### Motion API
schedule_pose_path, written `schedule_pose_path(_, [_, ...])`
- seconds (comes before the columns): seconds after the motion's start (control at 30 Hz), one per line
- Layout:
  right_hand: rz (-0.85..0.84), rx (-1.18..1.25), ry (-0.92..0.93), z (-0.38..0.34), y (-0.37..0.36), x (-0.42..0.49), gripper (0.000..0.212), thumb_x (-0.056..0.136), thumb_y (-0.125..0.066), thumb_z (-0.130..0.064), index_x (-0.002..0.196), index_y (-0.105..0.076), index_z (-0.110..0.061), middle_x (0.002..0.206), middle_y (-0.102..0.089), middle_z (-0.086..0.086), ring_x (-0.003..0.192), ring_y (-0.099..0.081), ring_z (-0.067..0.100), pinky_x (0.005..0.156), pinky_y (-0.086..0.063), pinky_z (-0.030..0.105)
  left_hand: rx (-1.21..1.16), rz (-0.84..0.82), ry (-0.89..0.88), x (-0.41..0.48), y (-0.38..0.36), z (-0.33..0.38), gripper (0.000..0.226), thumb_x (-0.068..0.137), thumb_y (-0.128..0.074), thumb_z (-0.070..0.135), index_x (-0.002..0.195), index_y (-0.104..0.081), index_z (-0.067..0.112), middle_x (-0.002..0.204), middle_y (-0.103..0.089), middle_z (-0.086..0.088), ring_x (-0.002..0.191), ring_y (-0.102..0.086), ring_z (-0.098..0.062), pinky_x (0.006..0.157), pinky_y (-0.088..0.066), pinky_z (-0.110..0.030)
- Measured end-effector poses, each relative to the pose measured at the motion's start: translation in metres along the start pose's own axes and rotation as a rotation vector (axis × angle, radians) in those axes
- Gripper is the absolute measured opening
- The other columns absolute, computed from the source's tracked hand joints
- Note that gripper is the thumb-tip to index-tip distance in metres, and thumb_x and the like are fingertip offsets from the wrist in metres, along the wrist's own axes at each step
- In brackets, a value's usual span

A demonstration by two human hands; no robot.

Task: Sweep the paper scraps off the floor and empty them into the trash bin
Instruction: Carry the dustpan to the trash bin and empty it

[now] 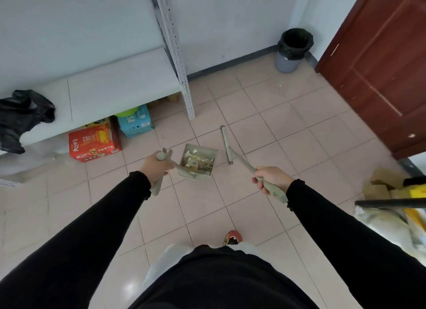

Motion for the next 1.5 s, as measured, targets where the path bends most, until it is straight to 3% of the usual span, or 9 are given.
schedule_pose_path(0.13, [0.025, 0.026, 0.012, -0.027, 0.048, 0.012, 0.009, 0.092, -0.046, -0.006, 0.085, -0.049, -0.011, 0.075, -0.055, 0.005, 0.045, -0.046, 0.006, 0.036, -0.038, 0.017, -0.021, -0.124, 0.073, 0.021, -0.051, 0.042, 0.036, 0.089, -0.068, 0.014, 0.118, -0.05, 0.024, 0.093, -0.062, -0.009, 0.072, -0.058, -0.019, 0.063, -0.05, -0.032])
schedule_pose_path(0.27, [0.059, 0.058, 0.02, -0.058, 0.091, 0.032, 0.012, 0.093, -0.046, -0.006, 0.084, -0.05, -0.011, 0.074, -0.054, 0.005, 0.045, -0.046, 0.007, 0.036, -0.038, 0.017, -0.205, -0.188, 0.117, 0.049, -0.093, 0.086, 0.05, 0.087, -0.074, 0.01, 0.127, -0.045, 0.019, 0.101, -0.069, -0.012, 0.064, -0.069, -0.017, 0.052, -0.051, -0.028])
schedule_pose_path(0.4, [0.088, 0.108, 0.013, -0.096, 0.132, 0.059, 0.011, 0.094, -0.045, -0.006, 0.086, -0.051, -0.011, 0.074, -0.055, 0.006, 0.043, -0.046, 0.006, 0.036, -0.039, 0.017, -0.262, -0.188, 0.096, 0.093, -0.119, 0.134, 0.056, 0.08, -0.081, 0.02, 0.126, -0.049, 0.017, 0.093, -0.059, -0.01, 0.051, -0.048, -0.01, 0.045, -0.043, -0.025])
schedule_pose_path(0.53, [0.131, 0.17, -0.002, -0.146, 0.176, 0.084, 0.009, 0.094, -0.047, -0.006, 0.088, -0.052, -0.011, 0.074, -0.056, 0.006, 0.042, -0.046, 0.006, 0.036, -0.039, 0.017, -0.345, -0.234, 0.081, 0.146, -0.148, 0.195, 0.063, 0.077, -0.08, 0.022, 0.131, -0.049, 0.011, 0.103, -0.058, -0.013, 0.051, -0.043, -0.01, 0.045, -0.042, -0.023])
schedule_pose_path(0.73, [0.193, 0.225, 0.026, -0.217, 0.243, 0.101, 0.011, 0.092, -0.049, -0.006, 0.083, -0.052, -0.012, 0.07, -0.057, 0.003, 0.042, -0.045, 0.006, 0.035, -0.037, 0.017, -0.346, -0.282, 0.059, 0.216, -0.196, 0.293, 0.032, 0.078, -0.077, 0.02, 0.106, -0.062, 0.013, 0.104, -0.058, -0.015, 0.051, -0.045, -0.01, 0.046, -0.043, -0.023])
schedule_pose_path(0.83, [0.211, 0.262, 0.063, -0.253, 0.285, 0.108, 0.009, 0.092, -0.049, -0.006, 0.088, -0.055, -0.011, 0.068, -0.056, 0.002, 0.043, -0.045, 0.007, 0.035, -0.036, 0.018, -0.377, -0.285, 0.035, 0.246, -0.223, 0.35, 0.043, 0.081, -0.079, 0.042, 0.108, -0.061, 0.013, 0.096, -0.069, -0.008, 0.049, -0.047, -0.009, 0.044, -0.047, -0.023])
schedule_pose_path(1.03, [0.233, 0.278, 0.125, -0.326, 0.38, 0.136, 0.013, 0.093, -0.048, -0.003, 0.094, -0.059, -0.007, 0.069, -0.055, 0.005, 0.041, -0.045, 0.007, 0.034, -0.036, 0.018, -0.399, -0.359, -0.067, 0.295, -0.286, 0.463, 0.08, 0.068, -0.063, 0.084, 0.108, -0.061, 0.015, 0.077, -0.066, 0.0, 0.048, -0.046, -0.011, 0.043, -0.046, -0.024])
schedule_pose_path(1.3, [0.234, 0.245, 0.151, -0.416, 0.5, 0.157, 0.014, 0.091, -0.051, -0.002, 0.081, -0.059, -0.006, 0.058, -0.055, 0.003, 0.037, -0.044, 0.008, 0.032, -0.034, 0.017, -0.369, -0.367, -0.098, 0.347, -0.366, 0.591, 0.054, 0.082, -0.064, 0.058, 0.111, -0.063, 0.013, 0.08, -0.068, -0.003, 0.044, -0.045, -0.015, 0.044, -0.043, -0.025])
schedule_pose_path(1.5, [0.217, 0.311, 0.169, -0.468, 0.556, 0.179, 0.013, 0.093, -0.049, -0.001, 0.092, -0.061, -0.008, 0.062, -0.058, 0.003, 0.041, -0.045, 0.008, 0.034, -0.034, 0.018, -0.229, -0.378, -0.13, 0.393, -0.419, 0.677, 0.055, 0.075, -0.067, 0.052, 0.11, -0.062, 0.011, 0.083, -0.065, -0.004, 0.047, -0.051, -0.015, 0.044, -0.046, -0.026])
Point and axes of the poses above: each hand's wrist, its own x-axis towards the middle knuckle, its own y-axis out of the back of the hand, z = x × y, the point moved 10 cm from there along x, towards the middle knuckle
